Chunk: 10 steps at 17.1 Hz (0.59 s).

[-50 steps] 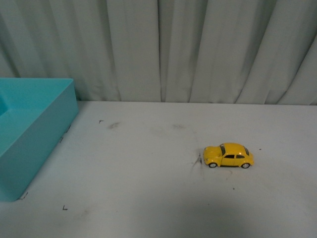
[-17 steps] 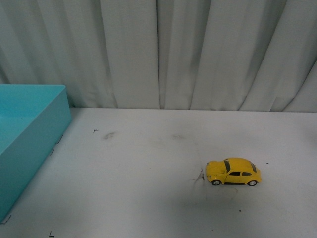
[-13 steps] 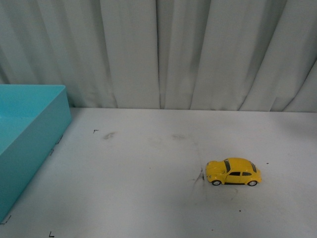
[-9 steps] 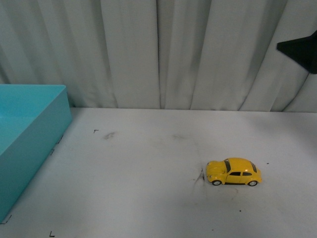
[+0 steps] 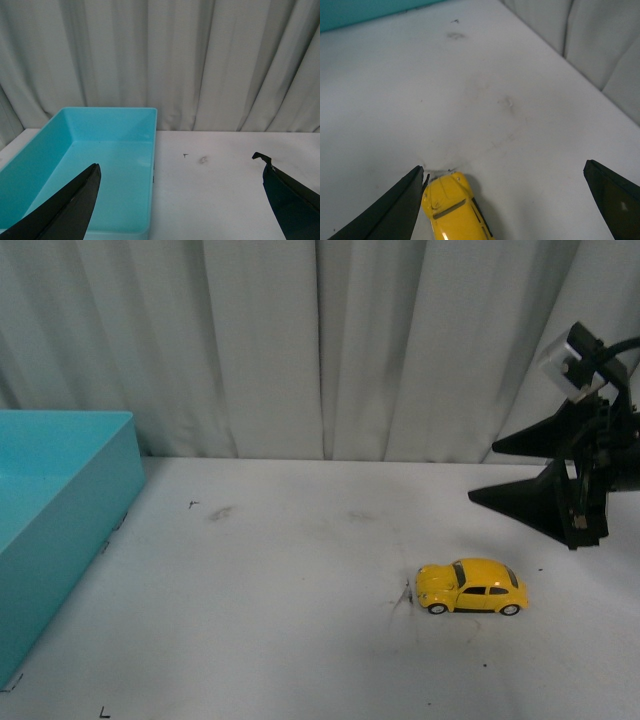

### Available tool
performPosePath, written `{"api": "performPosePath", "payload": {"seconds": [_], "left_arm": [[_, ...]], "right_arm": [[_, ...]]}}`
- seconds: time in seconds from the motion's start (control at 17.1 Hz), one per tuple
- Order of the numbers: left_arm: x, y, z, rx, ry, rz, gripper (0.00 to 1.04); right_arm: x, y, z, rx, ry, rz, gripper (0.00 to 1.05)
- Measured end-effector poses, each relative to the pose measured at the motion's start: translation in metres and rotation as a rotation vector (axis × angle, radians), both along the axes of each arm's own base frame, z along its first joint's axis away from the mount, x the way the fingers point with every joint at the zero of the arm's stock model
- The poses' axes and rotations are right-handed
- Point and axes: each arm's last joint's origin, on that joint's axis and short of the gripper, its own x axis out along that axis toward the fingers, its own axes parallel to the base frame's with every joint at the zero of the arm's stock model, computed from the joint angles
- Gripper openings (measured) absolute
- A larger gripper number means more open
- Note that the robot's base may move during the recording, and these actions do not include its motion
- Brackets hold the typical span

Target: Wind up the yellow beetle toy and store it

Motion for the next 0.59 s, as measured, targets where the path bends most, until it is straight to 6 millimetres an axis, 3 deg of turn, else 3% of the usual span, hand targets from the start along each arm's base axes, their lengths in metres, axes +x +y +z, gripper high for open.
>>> {"api": "performPosePath", "payload": {"seconds": [0.18,0.59], "left_arm": [[0.0,0.0,0.0,0.0,0.0,0.0,0.98],[0.0,0.0,0.0,0.0,0.0,0.0,0.98]], "right_arm": [[0.006,0.003,-0.022,-0.079,0.023,0.159,0.98],[0.01,0.013,-0.049,-0.247,0.106,0.357,0.98]]}}
